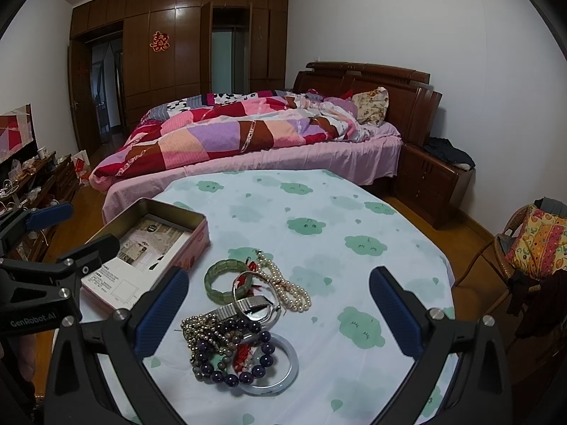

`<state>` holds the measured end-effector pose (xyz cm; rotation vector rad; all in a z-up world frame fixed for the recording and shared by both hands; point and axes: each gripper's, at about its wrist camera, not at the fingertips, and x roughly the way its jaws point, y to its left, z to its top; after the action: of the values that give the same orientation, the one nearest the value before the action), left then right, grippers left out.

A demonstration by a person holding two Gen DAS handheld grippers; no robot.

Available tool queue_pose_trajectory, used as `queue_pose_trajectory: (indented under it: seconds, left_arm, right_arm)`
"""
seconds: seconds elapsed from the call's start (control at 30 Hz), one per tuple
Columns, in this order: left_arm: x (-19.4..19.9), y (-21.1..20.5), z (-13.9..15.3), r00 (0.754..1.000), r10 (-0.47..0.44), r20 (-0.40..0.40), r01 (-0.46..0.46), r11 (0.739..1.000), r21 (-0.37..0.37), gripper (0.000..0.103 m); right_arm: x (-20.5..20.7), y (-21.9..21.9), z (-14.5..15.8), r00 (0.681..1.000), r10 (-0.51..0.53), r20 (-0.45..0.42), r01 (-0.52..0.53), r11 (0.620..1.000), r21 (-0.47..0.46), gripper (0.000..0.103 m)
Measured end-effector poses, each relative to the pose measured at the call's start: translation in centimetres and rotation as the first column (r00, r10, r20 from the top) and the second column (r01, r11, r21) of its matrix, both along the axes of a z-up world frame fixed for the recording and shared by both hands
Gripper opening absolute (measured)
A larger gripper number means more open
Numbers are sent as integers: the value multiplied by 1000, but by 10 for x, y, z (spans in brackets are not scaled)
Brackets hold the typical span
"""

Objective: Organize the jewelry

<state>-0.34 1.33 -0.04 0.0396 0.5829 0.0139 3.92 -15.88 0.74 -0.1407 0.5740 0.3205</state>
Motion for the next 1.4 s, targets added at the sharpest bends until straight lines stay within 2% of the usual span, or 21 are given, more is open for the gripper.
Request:
queue_pose_trajectory:
  seconds: [0.27,0.4,0.57,0.63,0.73,0.8,0.83,0.9,0.97,1.03,1.27,1.33,1.4]
  left_arm:
    - [2,2,-13,1000,2,-31,-2,1000,0,88]
    - [9,-4,-22,998,-15,-62,14,1000,-9,88]
    - [11,-11,-30,996,-30,-79,29,999,-12,88]
    - [11,-16,-31,996,-43,-79,42,999,-14,88]
    - [13,-22,-35,994,-60,-86,59,998,-13,88]
    - [17,-26,-39,992,-79,-94,77,997,-17,88]
    - [20,-29,-41,991,-84,-104,82,996,-16,87]
    - [27,-35,-42,987,-114,-115,112,993,-30,78]
    - [38,-43,-44,982,-136,-134,133,991,-31,75]
    - [50,-51,-49,976,-153,-155,150,988,-32,67]
    - [86,-76,-74,948,-192,-253,187,981,-46,56]
    - [93,-78,-81,940,-186,-285,180,983,-49,44]
    - [100,-78,-88,930,-192,-313,182,981,-62,38]
  right_arm:
    - [5,-7,-3,1000,-4,-3,4,1000,2,103]
    - [5,-29,-13,999,-42,-27,43,999,33,103]
    - [16,-57,-41,993,-79,-87,82,996,28,91]
    - [15,-60,-51,991,-66,-119,70,997,25,82]
    - [15,-60,-60,986,-51,-160,56,998,24,76]
    - [17,-56,-63,983,-26,-181,32,999,30,64]
    - [17,-53,-65,982,-13,-187,19,999,31,61]
    - [15,-48,-67,981,0,-191,4,1000,25,61]
    - [18,-48,-69,981,1,-196,4,1000,26,61]
    - [21,-49,-71,979,-2,-203,8,1000,28,61]
    - [26,-58,-74,978,-17,-208,26,999,39,63]
    - [28,-58,-75,978,-13,-209,23,999,45,63]
    - [29,-57,-75,978,-5,-208,16,999,50,63]
